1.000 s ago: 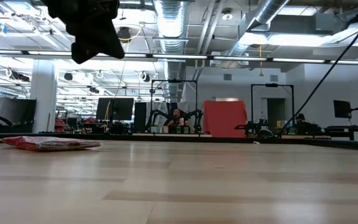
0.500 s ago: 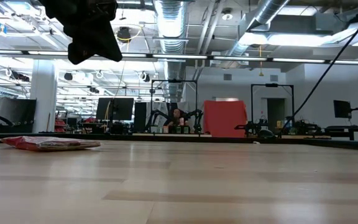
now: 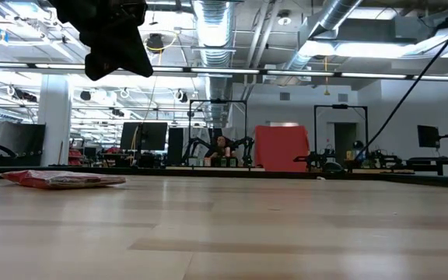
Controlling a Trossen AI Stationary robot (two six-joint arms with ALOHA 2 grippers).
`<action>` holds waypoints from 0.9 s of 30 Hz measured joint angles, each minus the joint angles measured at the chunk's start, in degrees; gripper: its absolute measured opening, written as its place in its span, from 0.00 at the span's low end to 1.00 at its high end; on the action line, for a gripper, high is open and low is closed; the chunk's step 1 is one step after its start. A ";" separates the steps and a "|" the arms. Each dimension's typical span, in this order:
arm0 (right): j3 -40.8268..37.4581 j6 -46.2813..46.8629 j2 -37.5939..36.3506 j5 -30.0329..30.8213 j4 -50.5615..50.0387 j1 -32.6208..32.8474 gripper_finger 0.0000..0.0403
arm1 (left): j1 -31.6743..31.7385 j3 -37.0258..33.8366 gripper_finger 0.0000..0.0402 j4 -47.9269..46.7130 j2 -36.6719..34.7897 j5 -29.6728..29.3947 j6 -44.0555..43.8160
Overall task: Sort popcorn bags into baskets
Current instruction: Put the red popcorn bag into the transparent bin
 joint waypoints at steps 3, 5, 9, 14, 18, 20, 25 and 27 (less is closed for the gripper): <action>0.07 -1.47 -1.88 3.28 4.05 0.10 0.05 | 0.00 0.00 0.00 0.00 0.00 -0.14 0.00; 0.07 -3.09 -1.82 2.99 5.93 0.08 0.03 | 0.00 0.00 0.00 -0.01 0.00 -0.15 0.02; 0.09 -3.96 1.65 -0.56 7.13 0.01 0.02 | 0.00 0.00 0.00 -0.07 0.00 -0.15 -0.19; 0.04 -2.09 5.67 -4.95 3.70 -0.06 0.07 | 0.00 0.00 0.00 -0.07 0.00 0.43 -0.70; 0.04 -2.01 7.40 -7.69 4.35 -0.73 0.09 | 0.00 0.00 0.00 -0.08 0.00 0.38 -0.85; 0.04 -2.01 7.31 -7.65 4.99 -0.75 0.08 | 0.00 0.00 0.00 -0.09 0.00 0.35 -0.85; 0.04 -2.02 4.41 -7.41 3.97 -0.73 0.05 | -0.02 0.00 0.00 -0.46 0.00 -0.31 -0.85; 0.04 -2.28 2.73 -7.36 3.63 -0.73 0.05 | -0.02 0.00 0.00 -2.19 0.00 0.24 -0.84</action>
